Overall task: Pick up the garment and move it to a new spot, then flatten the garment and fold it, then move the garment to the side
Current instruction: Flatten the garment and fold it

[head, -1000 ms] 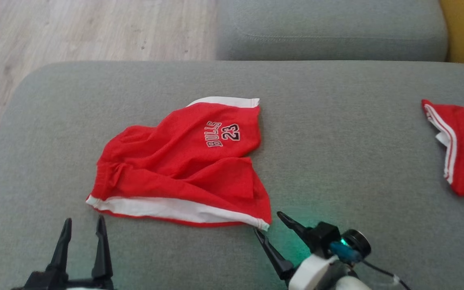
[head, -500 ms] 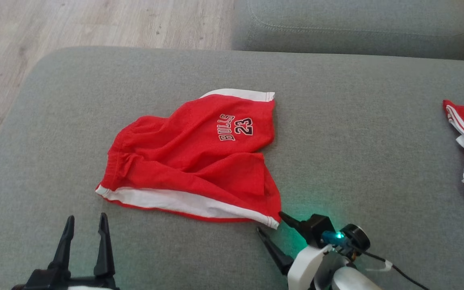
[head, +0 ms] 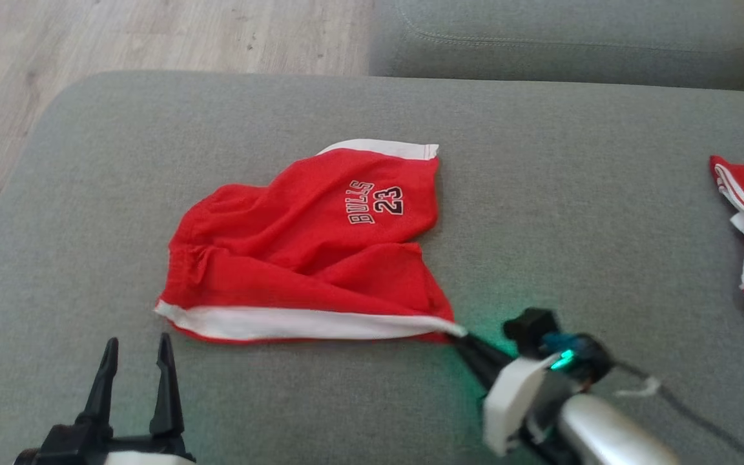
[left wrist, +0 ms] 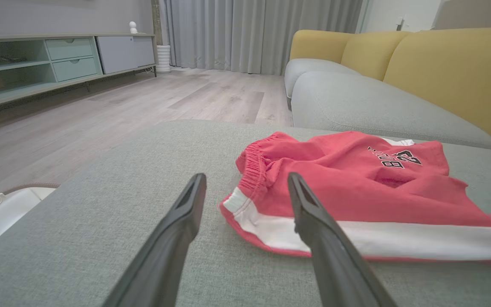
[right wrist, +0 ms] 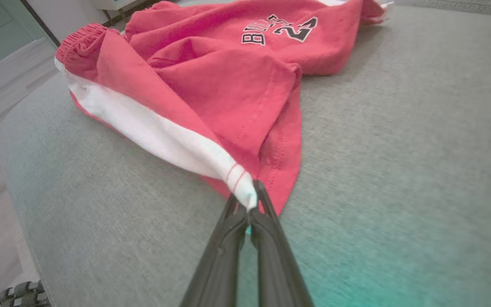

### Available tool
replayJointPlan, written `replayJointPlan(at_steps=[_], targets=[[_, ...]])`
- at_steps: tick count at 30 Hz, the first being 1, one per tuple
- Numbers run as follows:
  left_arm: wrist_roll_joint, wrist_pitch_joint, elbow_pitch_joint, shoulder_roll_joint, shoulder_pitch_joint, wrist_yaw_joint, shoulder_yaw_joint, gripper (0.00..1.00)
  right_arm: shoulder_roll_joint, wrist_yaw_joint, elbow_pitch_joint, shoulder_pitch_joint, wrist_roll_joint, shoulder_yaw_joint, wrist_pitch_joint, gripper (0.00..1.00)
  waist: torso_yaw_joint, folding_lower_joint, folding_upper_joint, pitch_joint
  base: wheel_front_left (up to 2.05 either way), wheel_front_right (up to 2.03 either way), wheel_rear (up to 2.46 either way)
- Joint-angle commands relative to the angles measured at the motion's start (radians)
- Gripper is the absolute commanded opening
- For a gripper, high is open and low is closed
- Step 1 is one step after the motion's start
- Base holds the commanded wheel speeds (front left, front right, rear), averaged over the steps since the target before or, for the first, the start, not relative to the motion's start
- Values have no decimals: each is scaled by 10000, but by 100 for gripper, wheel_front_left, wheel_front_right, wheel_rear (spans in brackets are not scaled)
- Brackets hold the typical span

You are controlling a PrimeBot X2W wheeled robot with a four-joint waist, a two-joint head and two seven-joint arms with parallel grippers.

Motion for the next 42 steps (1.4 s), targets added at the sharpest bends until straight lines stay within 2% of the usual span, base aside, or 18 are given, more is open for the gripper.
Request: replayJointPlan(at_steps=[1,13,16,19,21,22,23,24,29,37,42], targets=[[-119,-122,-297,-2,-226,75,317,100,-360,-9,-467,-404,205,165,117,0,-52,-1,0,-22,0,0,0],[-266,-122,-283,-4,-156,216,140,100,-4411,-9,-3310,-140,1837,910,2475,0,-371,-1,0,-118,0,0,0],[-273,-122,-276,-4,-133,222,112,100,-5077,-9,-3676,21,2008,959,2823,0,-413,-1,0,-124,0,0,0],[-259,-122,-240,-4,-94,218,86,100,-5402,-9,-3810,151,2105,905,3041,0,-461,-1,0,-151,0,0,0],[-243,-122,-207,-4,-53,215,71,100,-5419,-9,-3754,223,2068,764,3095,0,-500,-1,0,-197,0,0,0],[-238,-122,-193,-4,-38,212,51,100,-5381,-9,-3705,275,2044,693,3137,18,-512,-1,0,-210,0,0,0],[-232,-122,-181,-4,-30,208,21,100,-5347,-9,-3669,310,1946,621,3132,76,-524,-1,0,-219,0,0,0],[-229,-122,-170,-4,-23,205,-11,100,-5280,-9,-3590,357,1854,480,3092,100,-536,-1,0,-236,0,0,0],[-216,-122,-183,-4,101,199,-142,100,-4733,-9,-3235,753,1282,-558,2745,100,-603,-1,0,-390,0,0,0],[-180,-122,-283,-5,339,199,-212,100,-4003,-9,-3541,1686,537,-2580,1615,100,-735,-1,0,-594,0,0,0],[-189,-122,-361,-5,488,185,-266,100,-2989,-9,-3853,2478,-377,-4261,379,100,-835,-1,0,-738,0,0,0]])
